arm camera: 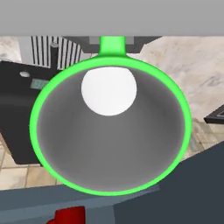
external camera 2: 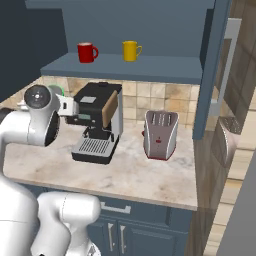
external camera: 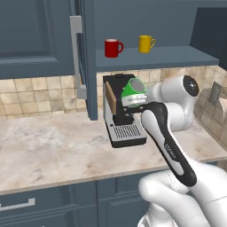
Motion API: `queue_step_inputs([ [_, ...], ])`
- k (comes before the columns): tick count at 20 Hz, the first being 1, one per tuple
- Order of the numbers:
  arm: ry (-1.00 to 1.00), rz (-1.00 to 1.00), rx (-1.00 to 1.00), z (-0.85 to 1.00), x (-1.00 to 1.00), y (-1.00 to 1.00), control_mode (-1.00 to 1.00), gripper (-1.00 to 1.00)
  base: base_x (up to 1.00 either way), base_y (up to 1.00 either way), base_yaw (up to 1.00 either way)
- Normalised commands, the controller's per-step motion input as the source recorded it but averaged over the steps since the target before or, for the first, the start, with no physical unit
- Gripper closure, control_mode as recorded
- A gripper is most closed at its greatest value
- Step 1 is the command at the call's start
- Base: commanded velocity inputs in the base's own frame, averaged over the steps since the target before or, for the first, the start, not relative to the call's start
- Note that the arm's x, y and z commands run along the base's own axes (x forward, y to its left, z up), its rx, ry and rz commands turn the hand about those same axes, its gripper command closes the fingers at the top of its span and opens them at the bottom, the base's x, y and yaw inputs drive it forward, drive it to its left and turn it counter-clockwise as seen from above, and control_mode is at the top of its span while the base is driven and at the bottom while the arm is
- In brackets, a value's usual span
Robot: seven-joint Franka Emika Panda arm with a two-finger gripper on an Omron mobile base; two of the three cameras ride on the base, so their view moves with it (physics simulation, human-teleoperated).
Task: Pick the mug on the counter and place it in the cabinet with the handle facing the right, like the mugs already inside.
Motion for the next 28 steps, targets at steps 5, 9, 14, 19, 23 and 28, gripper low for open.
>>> queue_step_inputs([
  [5, 0.00, 0.00, 0.03, 0.42, 0.02, -0.23, -1.00, 1.00, 0.00, 0.00, 0.00],
  [9, 0.01, 0.00, 0.00, 0.12, 0.16, -0.22, -1.00, 1.00, 0.00, 0.00, 0.00],
  [14, 0.00, 0.00, 0.00, 0.10, 0.22, -0.21, -1.00, 1.00, 0.00, 0.00, 0.00],
  [19, 0.00, 0.00, 0.00, 0.25, 0.21, -0.28, -1.00, 1.00, 0.00, 0.00, 0.00],
  [23, 0.00, 0.00, 0.00, 0.14, 0.34, -0.31, -1.00, 1.00, 0.00, 0.00, 0.00],
  [28, 0.00, 0.00, 0.00, 0.08, 0.45, -0.25, -1.00, 1.00, 0.00, 0.00, 0.00],
])
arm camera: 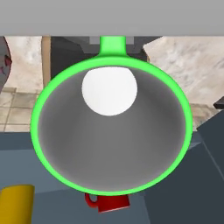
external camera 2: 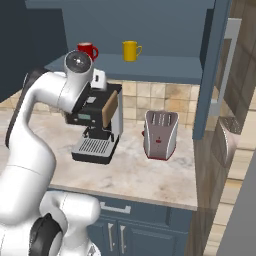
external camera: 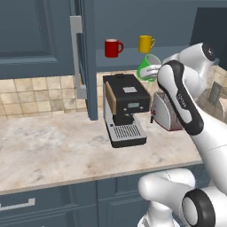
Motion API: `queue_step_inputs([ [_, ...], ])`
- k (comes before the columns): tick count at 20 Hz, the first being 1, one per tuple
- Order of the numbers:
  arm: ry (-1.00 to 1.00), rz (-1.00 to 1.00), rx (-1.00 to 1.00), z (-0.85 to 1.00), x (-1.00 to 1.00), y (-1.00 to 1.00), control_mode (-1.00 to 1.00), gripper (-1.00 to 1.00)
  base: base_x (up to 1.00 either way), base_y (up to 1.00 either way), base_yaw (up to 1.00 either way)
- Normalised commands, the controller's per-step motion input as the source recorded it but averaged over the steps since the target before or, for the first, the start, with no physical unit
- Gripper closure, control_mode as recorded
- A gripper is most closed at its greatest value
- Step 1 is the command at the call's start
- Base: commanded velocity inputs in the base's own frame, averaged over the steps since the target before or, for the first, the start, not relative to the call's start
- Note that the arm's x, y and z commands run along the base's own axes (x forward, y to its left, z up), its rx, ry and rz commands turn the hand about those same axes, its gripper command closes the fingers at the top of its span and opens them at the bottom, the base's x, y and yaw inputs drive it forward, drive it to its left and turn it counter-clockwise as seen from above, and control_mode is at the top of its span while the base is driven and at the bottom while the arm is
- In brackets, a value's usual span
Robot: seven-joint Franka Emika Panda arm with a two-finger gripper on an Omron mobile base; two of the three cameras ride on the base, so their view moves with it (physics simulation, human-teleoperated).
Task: Pick the mug on the counter and place it in the cabinet with the handle facing the right, like the mugs already inside.
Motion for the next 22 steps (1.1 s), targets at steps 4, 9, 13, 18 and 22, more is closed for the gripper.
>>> queue_step_inputs([
  [4, 0.00, 0.00, 0.00, 0.10, 0.42, -0.16, -1.00, 1.00, 0.00, 0.00, 0.00],
  [9, 0.00, 0.00, 0.00, 0.17, 0.38, -0.09, -1.00, 1.00, 0.00, 0.00, 0.00],
  [13, 0.00, 0.00, 0.00, 0.23, 0.31, -0.02, -1.00, 1.00, 0.00, 0.00, 0.00],
  [18, 0.00, 0.00, 0.00, 0.21, 0.24, -0.02, -1.00, 1.00, 0.00, 0.00, 0.00],
  [22, 0.00, 0.00, 0.00, 0.02, 0.20, 0.00, -1.00, 1.00, 0.00, 0.00, 0.00],
])
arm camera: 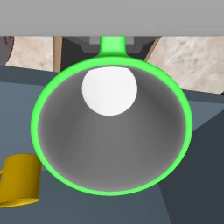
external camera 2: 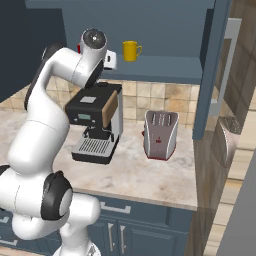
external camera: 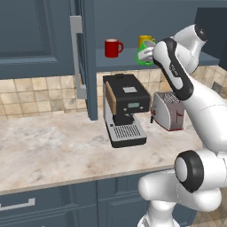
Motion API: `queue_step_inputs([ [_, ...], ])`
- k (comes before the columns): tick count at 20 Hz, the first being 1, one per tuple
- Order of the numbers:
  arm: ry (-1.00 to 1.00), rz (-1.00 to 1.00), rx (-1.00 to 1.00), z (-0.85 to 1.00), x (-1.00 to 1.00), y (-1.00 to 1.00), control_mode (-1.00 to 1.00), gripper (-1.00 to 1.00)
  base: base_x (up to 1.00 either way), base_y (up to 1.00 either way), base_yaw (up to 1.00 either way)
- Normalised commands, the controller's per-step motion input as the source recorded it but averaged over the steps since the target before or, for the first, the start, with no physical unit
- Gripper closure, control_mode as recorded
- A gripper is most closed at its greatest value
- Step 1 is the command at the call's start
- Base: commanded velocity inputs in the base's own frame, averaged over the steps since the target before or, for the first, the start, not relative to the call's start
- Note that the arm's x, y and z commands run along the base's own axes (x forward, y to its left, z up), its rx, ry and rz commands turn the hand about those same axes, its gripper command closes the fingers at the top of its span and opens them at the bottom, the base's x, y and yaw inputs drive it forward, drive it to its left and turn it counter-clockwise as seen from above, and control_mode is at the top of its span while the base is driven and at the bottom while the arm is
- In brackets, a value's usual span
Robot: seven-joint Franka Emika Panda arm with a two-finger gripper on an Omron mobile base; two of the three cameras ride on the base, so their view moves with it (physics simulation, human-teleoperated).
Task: Pick the mug on the counter and place it in the cabinet with the handle facing the right, like the mugs already inside.
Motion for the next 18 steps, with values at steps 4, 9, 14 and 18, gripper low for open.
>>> queue_step_inputs([
  [4, 0.03, 0.00, 0.00, -0.01, 0.16, 0.00, -1.00, 1.00, 0.00, 0.00, 0.00],
  [9, 0.07, 0.00, 0.00, -0.23, 0.24, 0.00, -1.00, 1.00, 0.00, 0.00, 0.00],
  [14, 0.06, 0.00, 0.00, -0.23, 0.23, 0.00, -1.00, 1.00, 0.00, 0.00, 0.00],
  [18, 0.00, 0.00, 0.00, 0.00, 0.12, -0.06, -1.00, 1.00, 0.00, 0.00, 0.00],
])
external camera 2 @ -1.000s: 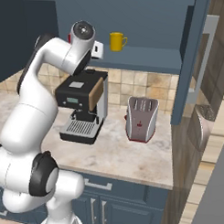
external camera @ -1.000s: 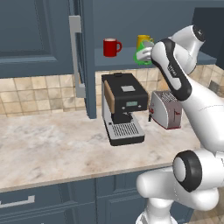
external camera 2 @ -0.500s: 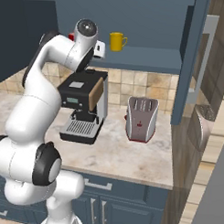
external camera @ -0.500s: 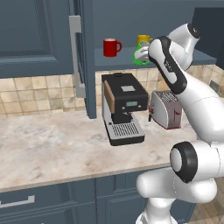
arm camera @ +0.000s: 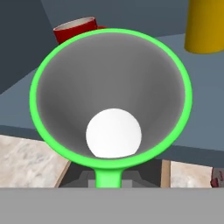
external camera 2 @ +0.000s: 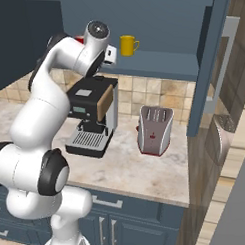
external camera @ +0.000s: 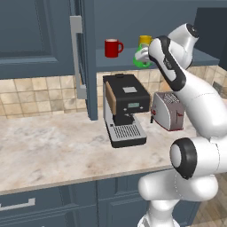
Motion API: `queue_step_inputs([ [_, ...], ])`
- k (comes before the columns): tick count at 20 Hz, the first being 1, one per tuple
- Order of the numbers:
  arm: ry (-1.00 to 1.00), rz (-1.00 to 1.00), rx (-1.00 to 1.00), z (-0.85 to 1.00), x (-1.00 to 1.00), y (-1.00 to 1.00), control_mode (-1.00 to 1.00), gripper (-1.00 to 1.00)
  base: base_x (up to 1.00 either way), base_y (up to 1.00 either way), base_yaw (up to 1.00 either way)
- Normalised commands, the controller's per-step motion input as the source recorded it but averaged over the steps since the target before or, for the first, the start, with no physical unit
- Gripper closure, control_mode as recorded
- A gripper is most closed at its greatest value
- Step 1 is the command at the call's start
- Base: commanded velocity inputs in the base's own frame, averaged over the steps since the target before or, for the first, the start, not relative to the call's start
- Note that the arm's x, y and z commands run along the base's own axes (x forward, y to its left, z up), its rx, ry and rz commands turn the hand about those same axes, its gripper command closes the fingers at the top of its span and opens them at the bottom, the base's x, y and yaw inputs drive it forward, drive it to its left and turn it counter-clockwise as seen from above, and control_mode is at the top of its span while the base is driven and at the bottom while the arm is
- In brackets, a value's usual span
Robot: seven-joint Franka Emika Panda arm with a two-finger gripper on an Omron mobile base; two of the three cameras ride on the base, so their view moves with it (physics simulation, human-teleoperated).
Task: Pick the mug on the counter and place it in the cabinet with the handle facing the right, like the mugs already inside.
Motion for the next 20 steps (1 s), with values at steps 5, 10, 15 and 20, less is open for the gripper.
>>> queue_step_inputs([
  [5, 0.00, 0.00, 0.00, 0.00, 0.15, -0.10, -1.00, 1.00, 0.00, 0.00, 0.00],
  [10, 0.00, 0.00, 0.00, 0.00, 0.16, -0.10, -1.00, 1.00, 0.00, 0.00, 0.00],
  [15, 0.00, 0.00, 0.00, -0.01, 0.20, -0.09, -1.00, 1.00, 0.00, 0.00, 0.00],
  [20, 0.01, 0.00, 0.00, -0.12, 0.26, -0.08, -1.00, 1.00, 0.00, 0.00, 0.00],
])
